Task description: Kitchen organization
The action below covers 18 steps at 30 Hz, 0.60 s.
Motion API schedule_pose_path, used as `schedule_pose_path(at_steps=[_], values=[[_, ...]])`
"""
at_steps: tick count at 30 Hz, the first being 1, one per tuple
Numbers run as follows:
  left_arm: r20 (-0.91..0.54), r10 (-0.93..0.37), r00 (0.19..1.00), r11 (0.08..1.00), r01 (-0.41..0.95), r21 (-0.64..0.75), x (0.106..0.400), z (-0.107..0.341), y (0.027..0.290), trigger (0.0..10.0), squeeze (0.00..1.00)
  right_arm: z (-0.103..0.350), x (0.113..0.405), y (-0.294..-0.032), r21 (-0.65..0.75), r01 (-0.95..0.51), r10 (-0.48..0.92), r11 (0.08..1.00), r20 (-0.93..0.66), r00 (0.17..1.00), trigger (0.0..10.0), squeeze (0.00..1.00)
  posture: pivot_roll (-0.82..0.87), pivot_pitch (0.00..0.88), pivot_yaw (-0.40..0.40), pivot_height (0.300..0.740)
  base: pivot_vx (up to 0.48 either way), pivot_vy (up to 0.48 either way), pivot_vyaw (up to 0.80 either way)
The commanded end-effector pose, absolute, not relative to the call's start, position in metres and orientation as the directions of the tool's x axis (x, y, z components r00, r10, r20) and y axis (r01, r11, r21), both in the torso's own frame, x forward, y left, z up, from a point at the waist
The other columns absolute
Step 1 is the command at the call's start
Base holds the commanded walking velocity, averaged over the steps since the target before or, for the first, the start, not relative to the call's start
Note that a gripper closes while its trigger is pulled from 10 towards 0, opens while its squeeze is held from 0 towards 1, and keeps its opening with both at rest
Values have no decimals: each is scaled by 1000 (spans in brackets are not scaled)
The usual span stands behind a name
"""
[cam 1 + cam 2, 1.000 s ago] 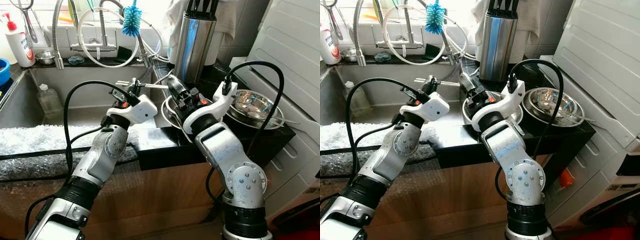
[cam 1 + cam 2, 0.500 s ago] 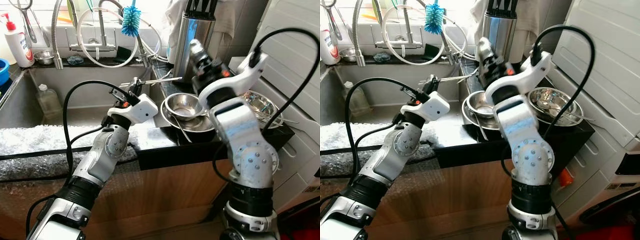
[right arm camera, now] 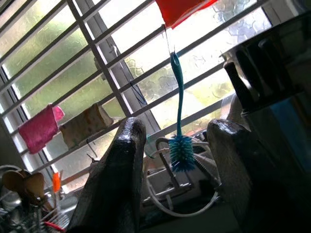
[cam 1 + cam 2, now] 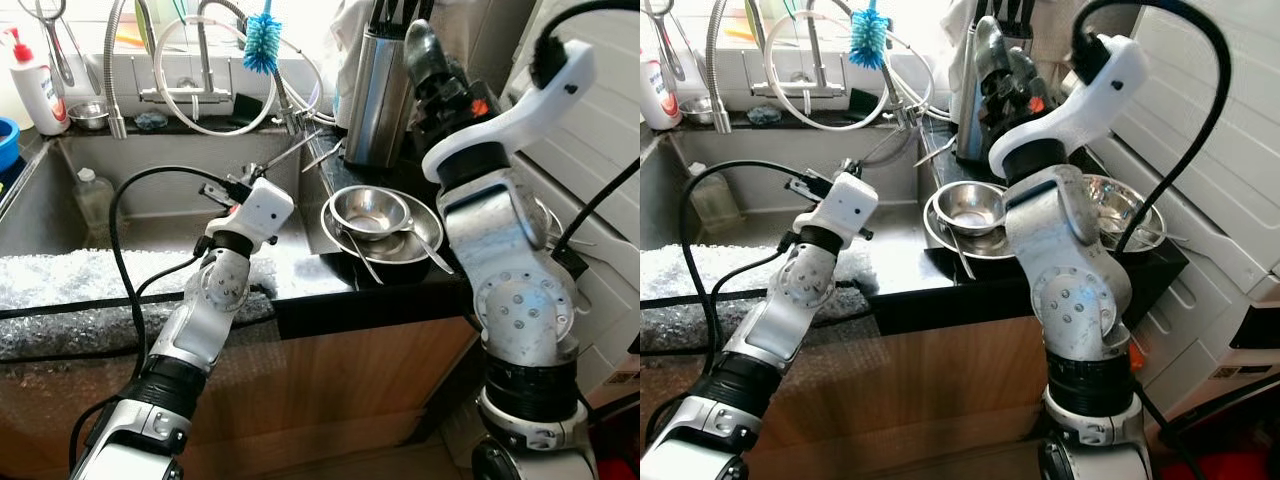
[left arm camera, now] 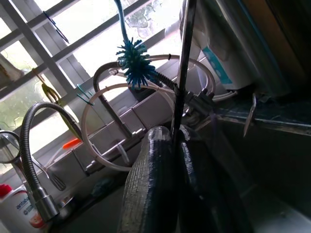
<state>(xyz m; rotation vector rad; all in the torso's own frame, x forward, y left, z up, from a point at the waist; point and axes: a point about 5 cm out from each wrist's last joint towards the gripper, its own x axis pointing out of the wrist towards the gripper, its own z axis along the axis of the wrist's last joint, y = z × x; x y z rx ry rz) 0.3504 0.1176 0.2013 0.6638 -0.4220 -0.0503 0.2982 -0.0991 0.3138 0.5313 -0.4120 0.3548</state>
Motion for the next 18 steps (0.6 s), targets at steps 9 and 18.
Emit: schedule_pose_path(at_steps=[9, 18], values=[[304, -150, 941, 820, -54, 570, 354, 193, 121, 10000, 0, 294, 289, -115, 203, -309, 185, 929, 467, 864, 10000, 0, -111, 0, -84, 740, 0, 0, 0], [248, -70, 966, 907, -42, 418, 359, 188, 130, 10000, 0, 272, 278, -138, 84, -128, 74, 988, 472, 879, 10000, 0, -120, 0, -77, 740, 0, 0, 0]])
